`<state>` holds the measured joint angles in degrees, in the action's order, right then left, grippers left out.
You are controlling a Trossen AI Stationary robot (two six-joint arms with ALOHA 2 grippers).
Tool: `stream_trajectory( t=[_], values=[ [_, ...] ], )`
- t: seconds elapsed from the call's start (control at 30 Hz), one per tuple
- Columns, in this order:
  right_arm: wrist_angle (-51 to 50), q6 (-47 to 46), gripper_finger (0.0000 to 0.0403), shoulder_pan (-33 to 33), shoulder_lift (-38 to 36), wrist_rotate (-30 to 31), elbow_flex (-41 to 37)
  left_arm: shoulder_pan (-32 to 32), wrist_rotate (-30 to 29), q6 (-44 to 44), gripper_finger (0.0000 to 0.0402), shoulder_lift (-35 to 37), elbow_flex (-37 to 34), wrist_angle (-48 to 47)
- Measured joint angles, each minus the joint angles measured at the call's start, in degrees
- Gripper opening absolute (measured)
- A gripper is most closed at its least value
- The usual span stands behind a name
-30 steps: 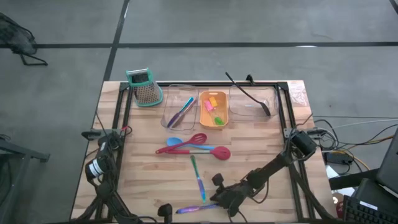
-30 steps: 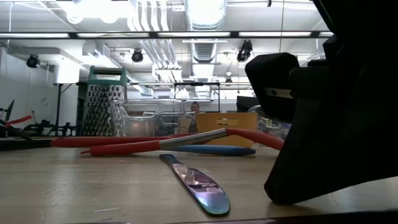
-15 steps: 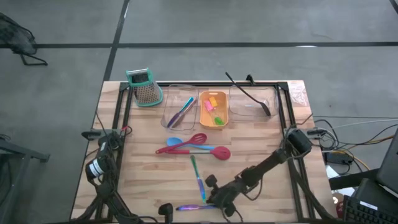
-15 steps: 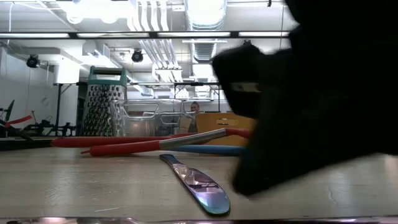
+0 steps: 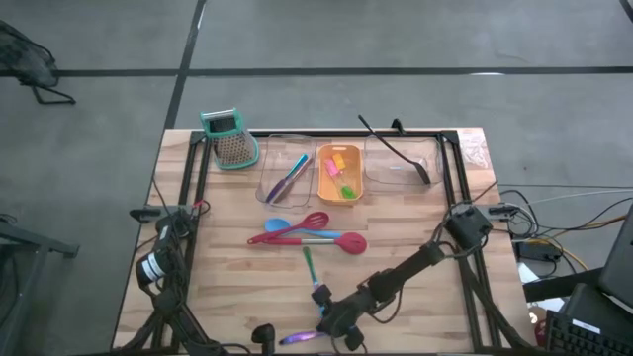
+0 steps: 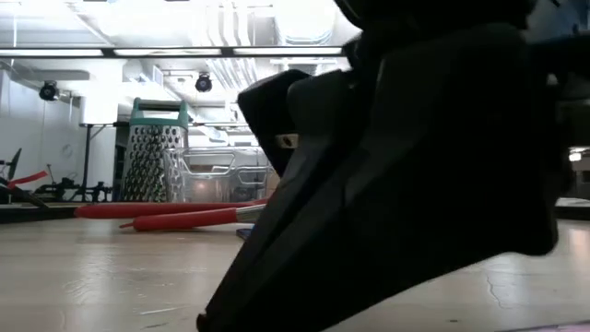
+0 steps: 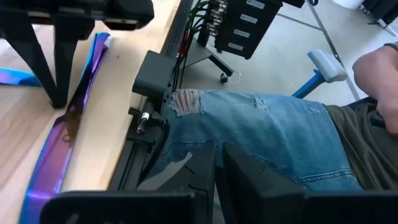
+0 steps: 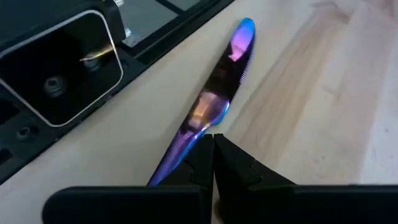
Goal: Pick & Place Kitchen Items
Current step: Put the left blue knife into the left transparent bin
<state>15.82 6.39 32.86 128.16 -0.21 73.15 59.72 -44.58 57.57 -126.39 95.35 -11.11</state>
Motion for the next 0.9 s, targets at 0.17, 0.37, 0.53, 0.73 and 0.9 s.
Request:
stream_trajectory(
  t=[0.17, 0.37, 0.53, 0.73, 0.9],
  values=[
    [-2.11, 2.73, 0.0008, -0.22, -0.57, -6.65, 1.04, 0.09, 0.47, 1.04, 0.0034, 0.00, 0.00, -0.01],
    [-2.28, 3.89, 0.0008, -0.07, -0.55, -7.80, 1.53, -0.29, 0.61, 0.64, 0.0034, 0.00, 0.00, -0.48],
    [-2.24, 4.13, 0.0008, -0.02, -0.55, -7.56, 1.64, -1.37, 1.64, 1.15, 0.0042, 0.00, 0.00, -0.26],
    [-3.48, 5.71, 0.0008, 0.26, -1.71, -4.69, 1.72, -3.40, 3.57, 0.68, 0.0058, 0.00, 0.00, 0.04],
    [-8.42, 5.78, 0.0008, 0.74, -5.82, -4.01, 1.74, -3.51, 4.61, 2.11, 0.0101, -0.02, 0.00, 0.08]
  ],
)
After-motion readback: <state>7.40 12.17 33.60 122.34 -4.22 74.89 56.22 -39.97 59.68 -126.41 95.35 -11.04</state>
